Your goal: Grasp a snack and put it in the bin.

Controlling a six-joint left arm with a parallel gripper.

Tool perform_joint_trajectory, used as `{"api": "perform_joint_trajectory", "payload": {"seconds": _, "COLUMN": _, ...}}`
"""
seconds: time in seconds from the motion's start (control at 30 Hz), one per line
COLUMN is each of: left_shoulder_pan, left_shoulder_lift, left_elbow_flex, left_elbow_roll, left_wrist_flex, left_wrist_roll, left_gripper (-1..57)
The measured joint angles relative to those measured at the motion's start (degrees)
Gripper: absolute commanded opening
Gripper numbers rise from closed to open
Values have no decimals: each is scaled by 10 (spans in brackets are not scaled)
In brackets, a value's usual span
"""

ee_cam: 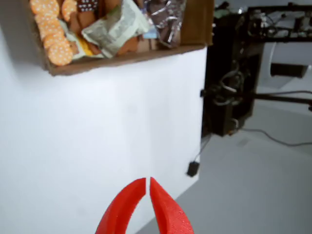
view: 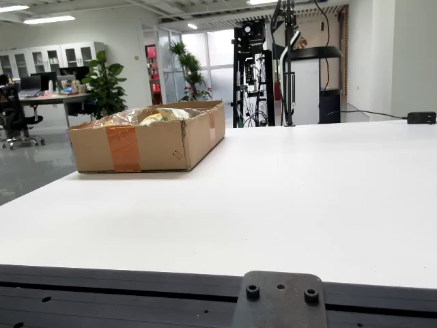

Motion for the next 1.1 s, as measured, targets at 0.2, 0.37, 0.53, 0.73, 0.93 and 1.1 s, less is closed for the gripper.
{"api": "perform_joint_trajectory", "payload": {"seconds": 0.2, "left_shoulder_pan": -49, "left_shoulder_lift": -70, "left_elbow_flex": 93, "left_elbow_roll": -9, "left_wrist_flex": 3, "left_wrist_roll": -26, "left_gripper": 4}}
{"api": "perform_joint_trajectory", "payload": {"seconds": 0.37, "left_shoulder_pan": -91, "left_shoulder_lift": -134, "left_elbow_flex": 177, "left_elbow_roll": -23, "left_wrist_flex": 4, "left_wrist_roll": -38, "left_gripper": 1}}
{"api": "perform_joint_trajectory", "payload": {"seconds": 0.53, "left_shoulder_pan": -133, "left_shoulder_lift": -186, "left_elbow_flex": 244, "left_elbow_roll": -42, "left_wrist_flex": -1, "left_wrist_roll": -41, "left_gripper": 0}}
{"api": "perform_joint_trajectory", "payload": {"seconds": 0.73, "left_shoulder_pan": -184, "left_shoulder_lift": -240, "left_elbow_flex": 320, "left_elbow_roll": -90, "left_wrist_flex": -42, "left_wrist_roll": -18, "left_gripper": -1}}
{"api": "perform_joint_trajectory", "payload": {"seconds": 0.93, "left_shoulder_pan": -231, "left_shoulder_lift": -286, "left_elbow_flex": 383, "left_elbow_roll": -146, "left_wrist_flex": -109, "left_wrist_roll": 31, "left_gripper": -1}}
{"api": "perform_joint_trajectory", "payload": {"seconds": 1.1, "left_shoulder_pan": -256, "left_shoulder_lift": -301, "left_elbow_flex": 411, "left_elbow_roll": -205, "left_wrist_flex": -136, "left_wrist_roll": 93, "left_gripper": -1}}
